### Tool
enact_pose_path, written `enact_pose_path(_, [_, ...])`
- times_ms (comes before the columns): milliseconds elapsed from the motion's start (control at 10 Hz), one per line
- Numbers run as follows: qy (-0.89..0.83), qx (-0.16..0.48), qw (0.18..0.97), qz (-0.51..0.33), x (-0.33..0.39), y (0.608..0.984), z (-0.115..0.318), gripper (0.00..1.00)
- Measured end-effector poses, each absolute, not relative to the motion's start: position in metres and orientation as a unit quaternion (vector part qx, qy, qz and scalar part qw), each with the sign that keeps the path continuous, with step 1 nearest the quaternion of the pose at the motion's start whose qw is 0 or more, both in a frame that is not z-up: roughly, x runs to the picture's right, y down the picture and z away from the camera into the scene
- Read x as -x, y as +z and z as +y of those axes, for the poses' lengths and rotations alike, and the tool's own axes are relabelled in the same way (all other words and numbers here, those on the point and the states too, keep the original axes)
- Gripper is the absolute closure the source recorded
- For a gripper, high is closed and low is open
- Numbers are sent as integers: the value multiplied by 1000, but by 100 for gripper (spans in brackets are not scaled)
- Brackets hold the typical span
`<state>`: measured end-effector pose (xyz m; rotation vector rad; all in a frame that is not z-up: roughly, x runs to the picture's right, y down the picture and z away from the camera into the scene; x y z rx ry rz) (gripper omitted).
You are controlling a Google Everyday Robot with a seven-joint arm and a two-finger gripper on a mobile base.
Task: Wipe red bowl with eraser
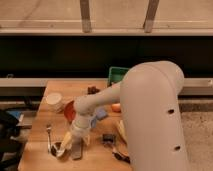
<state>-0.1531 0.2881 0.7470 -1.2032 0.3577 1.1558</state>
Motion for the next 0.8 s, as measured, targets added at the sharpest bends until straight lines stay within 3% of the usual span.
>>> enact_pose_path(600, [510, 525, 658, 174, 152, 746, 291, 20])
enact_pose_path(800, [530, 498, 662, 180, 136, 739, 280, 20])
